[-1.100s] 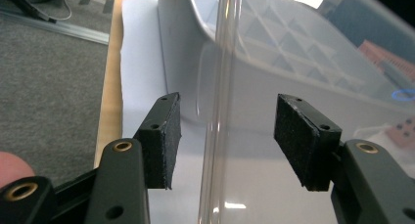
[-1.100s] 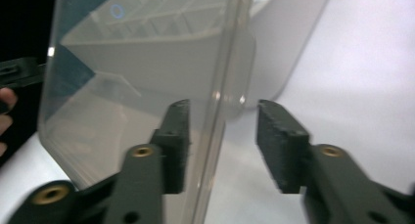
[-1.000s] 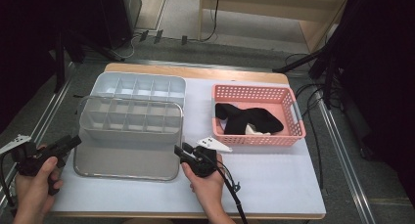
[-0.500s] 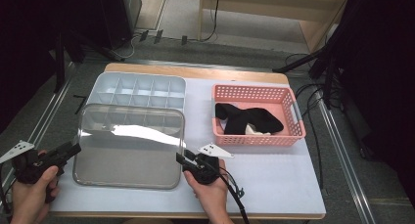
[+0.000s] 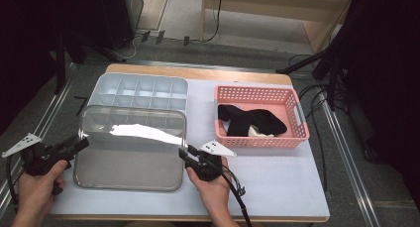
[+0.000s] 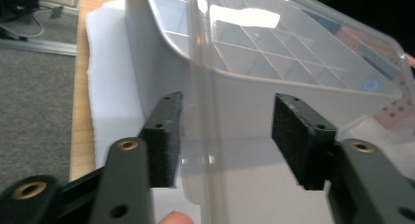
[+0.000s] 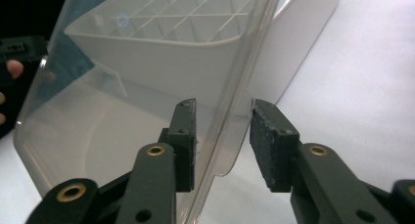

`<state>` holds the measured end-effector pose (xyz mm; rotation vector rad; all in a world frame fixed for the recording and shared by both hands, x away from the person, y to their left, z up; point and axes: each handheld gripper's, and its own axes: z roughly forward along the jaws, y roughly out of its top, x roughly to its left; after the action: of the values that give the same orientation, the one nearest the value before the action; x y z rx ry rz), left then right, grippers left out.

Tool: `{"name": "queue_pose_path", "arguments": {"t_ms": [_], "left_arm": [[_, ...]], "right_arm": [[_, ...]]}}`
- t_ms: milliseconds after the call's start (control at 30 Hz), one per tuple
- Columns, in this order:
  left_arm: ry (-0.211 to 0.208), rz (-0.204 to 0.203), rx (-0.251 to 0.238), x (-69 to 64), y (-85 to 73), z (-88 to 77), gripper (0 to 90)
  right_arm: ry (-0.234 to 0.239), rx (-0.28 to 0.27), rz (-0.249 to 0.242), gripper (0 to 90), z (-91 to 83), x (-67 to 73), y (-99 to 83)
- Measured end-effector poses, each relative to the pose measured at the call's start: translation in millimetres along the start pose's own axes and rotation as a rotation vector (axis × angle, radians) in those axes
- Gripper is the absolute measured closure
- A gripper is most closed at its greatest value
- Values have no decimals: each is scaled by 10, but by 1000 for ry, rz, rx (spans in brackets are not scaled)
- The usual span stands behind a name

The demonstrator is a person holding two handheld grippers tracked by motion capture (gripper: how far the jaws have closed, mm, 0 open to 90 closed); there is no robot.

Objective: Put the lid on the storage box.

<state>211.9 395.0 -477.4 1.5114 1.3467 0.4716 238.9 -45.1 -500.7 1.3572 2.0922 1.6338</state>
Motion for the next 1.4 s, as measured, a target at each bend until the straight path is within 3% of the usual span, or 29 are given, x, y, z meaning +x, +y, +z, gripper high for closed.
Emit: {"name": "queue_pose_path", "arguments": {"t_ms": [133,200,433,667,833,1000,1133,1400], "left_arm": [[6,-13,6,27,3,-66,591],[0,-12,19,36,-13,-108,610],[-4,-30,38,55,-141,-251,617],[-11,-58,44,84,-278,-408,624],[-29,-100,36,116,-372,-472,629],[-20,-89,54,72,-369,-545,636],[-20,-139,54,77,-412,-597,654],[7,-142,97,112,-532,-640,644]], "right_arm": [[8,12,34,666,-15,-2,-10],[12,27,43,666,-26,9,-20],[1,56,45,661,-84,136,-115],[19,52,59,658,-145,250,-279],[17,54,65,656,-181,322,-339],[3,74,73,655,-215,376,-378],[2,76,64,656,-238,413,-427],[21,117,92,643,-202,441,-545]]}}
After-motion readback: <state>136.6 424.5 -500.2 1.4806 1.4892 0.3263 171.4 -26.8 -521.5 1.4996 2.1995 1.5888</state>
